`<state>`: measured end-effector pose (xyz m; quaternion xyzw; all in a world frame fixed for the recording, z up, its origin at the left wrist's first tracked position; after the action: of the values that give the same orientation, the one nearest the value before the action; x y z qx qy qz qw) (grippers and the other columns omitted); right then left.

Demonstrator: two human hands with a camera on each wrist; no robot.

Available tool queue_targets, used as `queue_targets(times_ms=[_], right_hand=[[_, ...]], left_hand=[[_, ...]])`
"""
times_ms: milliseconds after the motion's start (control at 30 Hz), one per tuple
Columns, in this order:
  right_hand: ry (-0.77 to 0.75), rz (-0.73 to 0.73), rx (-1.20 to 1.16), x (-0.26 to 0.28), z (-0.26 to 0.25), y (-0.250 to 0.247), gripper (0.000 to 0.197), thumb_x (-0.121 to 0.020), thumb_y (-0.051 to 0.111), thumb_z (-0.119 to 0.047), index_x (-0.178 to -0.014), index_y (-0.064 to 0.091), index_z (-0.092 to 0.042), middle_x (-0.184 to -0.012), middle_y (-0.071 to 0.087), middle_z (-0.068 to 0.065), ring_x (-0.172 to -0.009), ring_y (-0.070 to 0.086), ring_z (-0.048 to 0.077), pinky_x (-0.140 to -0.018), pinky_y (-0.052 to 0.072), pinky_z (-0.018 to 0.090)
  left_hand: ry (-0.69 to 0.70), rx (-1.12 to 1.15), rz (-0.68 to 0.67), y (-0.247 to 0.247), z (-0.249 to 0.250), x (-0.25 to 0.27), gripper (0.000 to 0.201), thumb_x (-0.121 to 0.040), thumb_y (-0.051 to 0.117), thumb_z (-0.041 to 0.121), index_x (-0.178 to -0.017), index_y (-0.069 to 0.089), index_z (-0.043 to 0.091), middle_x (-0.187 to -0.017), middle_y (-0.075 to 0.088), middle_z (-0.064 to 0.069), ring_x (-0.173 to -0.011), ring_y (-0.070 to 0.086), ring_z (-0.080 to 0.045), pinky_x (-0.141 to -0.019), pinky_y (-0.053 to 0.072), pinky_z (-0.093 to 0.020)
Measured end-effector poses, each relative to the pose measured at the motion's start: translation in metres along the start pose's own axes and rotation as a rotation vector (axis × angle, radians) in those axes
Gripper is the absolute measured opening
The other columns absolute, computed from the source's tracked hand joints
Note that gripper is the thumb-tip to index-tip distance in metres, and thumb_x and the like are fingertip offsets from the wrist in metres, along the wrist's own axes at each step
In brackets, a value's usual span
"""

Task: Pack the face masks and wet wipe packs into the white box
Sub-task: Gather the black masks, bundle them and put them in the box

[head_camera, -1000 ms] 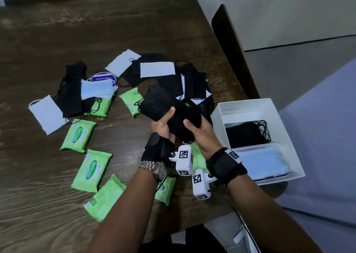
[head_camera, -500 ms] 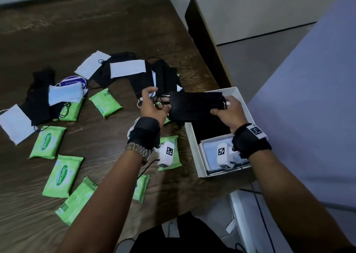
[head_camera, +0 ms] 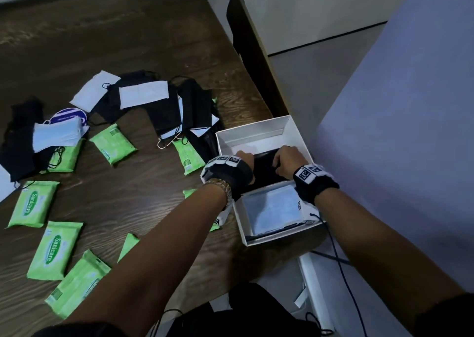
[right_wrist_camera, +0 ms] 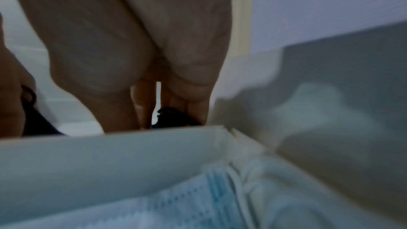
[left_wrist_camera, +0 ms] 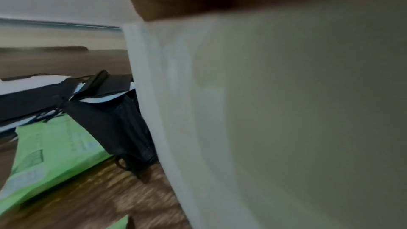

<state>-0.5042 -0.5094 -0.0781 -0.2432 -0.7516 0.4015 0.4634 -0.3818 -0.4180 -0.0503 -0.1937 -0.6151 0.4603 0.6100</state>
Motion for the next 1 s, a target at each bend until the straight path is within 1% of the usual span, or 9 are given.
queue_targets(times_ms=[133,267,367,533,633,733,833,900,1000], right_hand=[[-0.032,-0.145,0.141,-0.003,-0.001,0.015,0.03,-0.08,0.074,-0.018,-0.107,0.07,-0.005,-0.11,0.068,0.016,-0.099,0.067,0.033,-0.086,0.056,0.036],[-0.019,-0.166,0.211,-0.002,-0.001,0.01,0.036,-0.077,0.074,-0.021,-0.109,0.07,-0.006,-0.11,0.069,0.016,-0.099,0.067,0.032,-0.085,0.056,0.035],[-0.056,-0.034,0.262,0.001,-0.004,0.0,0.035,-0.074,0.077,-0.025,-0.105,0.071,-0.01,-0.11,0.067,0.014,-0.099,0.065,0.031,-0.084,0.056,0.036],[-0.079,-0.213,0.228,0.011,-0.015,0.019,0.019,-0.086,0.066,-0.033,-0.083,0.067,-0.014,-0.101,0.072,0.012,-0.091,0.068,0.03,-0.081,0.056,0.036],[-0.078,-0.255,0.251,0.015,-0.017,0.025,0.019,-0.091,0.06,-0.033,-0.078,0.059,-0.019,-0.101,0.071,0.014,-0.091,0.067,0.03,-0.081,0.055,0.035],[-0.074,-0.208,0.276,0.019,-0.022,0.014,0.018,-0.089,0.063,-0.032,-0.084,0.066,-0.015,-0.101,0.071,0.013,-0.093,0.067,0.03,-0.075,0.051,0.032],[-0.071,-0.078,0.257,0.021,-0.037,-0.012,0.02,-0.086,0.062,-0.03,-0.095,0.072,-0.015,-0.103,0.07,0.012,-0.094,0.066,0.033,-0.077,0.052,0.035],[-0.078,0.054,0.176,0.022,-0.057,-0.034,0.016,-0.085,0.059,-0.031,-0.088,0.071,-0.02,-0.101,0.07,0.012,-0.091,0.065,0.034,-0.08,0.054,0.038],[-0.119,0.217,0.012,0.026,-0.098,-0.059,0.019,-0.087,0.058,-0.033,-0.076,0.065,-0.019,-0.09,0.068,0.013,-0.088,0.063,0.034,-0.075,0.052,0.036]], left_hand=[[-0.013,-0.112,0.03,0.011,0.006,0.003,0.027,-0.077,0.054,0.025,-0.099,0.065,0.015,-0.082,0.062,-0.007,-0.073,0.065,-0.036,-0.066,0.053,-0.053],[-0.003,-0.268,0.036,0.021,0.009,0.002,0.03,-0.083,0.05,0.021,-0.109,0.061,0.011,-0.108,0.05,-0.018,-0.101,0.054,-0.04,-0.076,0.048,-0.053],[0.043,-0.258,0.057,0.016,0.014,0.0,0.029,-0.084,0.056,0.022,-0.111,0.061,0.011,-0.119,0.045,-0.014,-0.11,0.048,-0.035,-0.083,0.045,-0.046],[-0.006,-0.154,-0.17,0.028,0.014,-0.007,0.02,-0.061,0.054,0.038,-0.074,0.061,0.024,-0.079,0.068,-0.003,-0.065,0.063,-0.036,-0.064,0.05,-0.056],[-0.049,-0.12,-0.213,0.026,0.01,-0.002,0.029,-0.062,0.047,0.036,-0.08,0.066,0.023,-0.077,0.066,-0.005,-0.064,0.06,-0.034,-0.062,0.046,-0.059],[0.052,-0.108,-0.098,0.007,0.011,0.013,0.018,-0.069,0.05,0.033,-0.079,0.06,0.023,-0.074,0.061,0.003,-0.065,0.061,-0.031,-0.065,0.049,-0.055],[0.19,0.024,0.02,-0.013,0.011,0.018,0.016,-0.078,0.057,0.032,-0.091,0.062,0.025,-0.082,0.06,-0.003,-0.079,0.066,-0.031,-0.071,0.053,-0.036],[0.186,0.093,0.093,-0.032,0.001,0.019,0.022,-0.083,0.059,0.026,-0.103,0.066,0.018,-0.1,0.065,-0.01,-0.093,0.065,-0.031,-0.07,0.048,-0.03],[0.123,0.237,0.25,-0.054,-0.037,0.025,0.02,-0.081,0.055,0.022,-0.096,0.069,0.019,-0.101,0.067,-0.01,-0.095,0.063,-0.03,-0.071,0.047,-0.03]])
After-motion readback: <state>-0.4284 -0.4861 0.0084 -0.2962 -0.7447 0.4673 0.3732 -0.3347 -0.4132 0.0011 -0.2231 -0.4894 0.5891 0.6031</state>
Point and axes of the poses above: each hand's wrist, its own x-axis away from the middle knuckle, its own y-axis out of the palm, z = x × y, the point moved 4 cm from there along -x, towards the middle knuckle
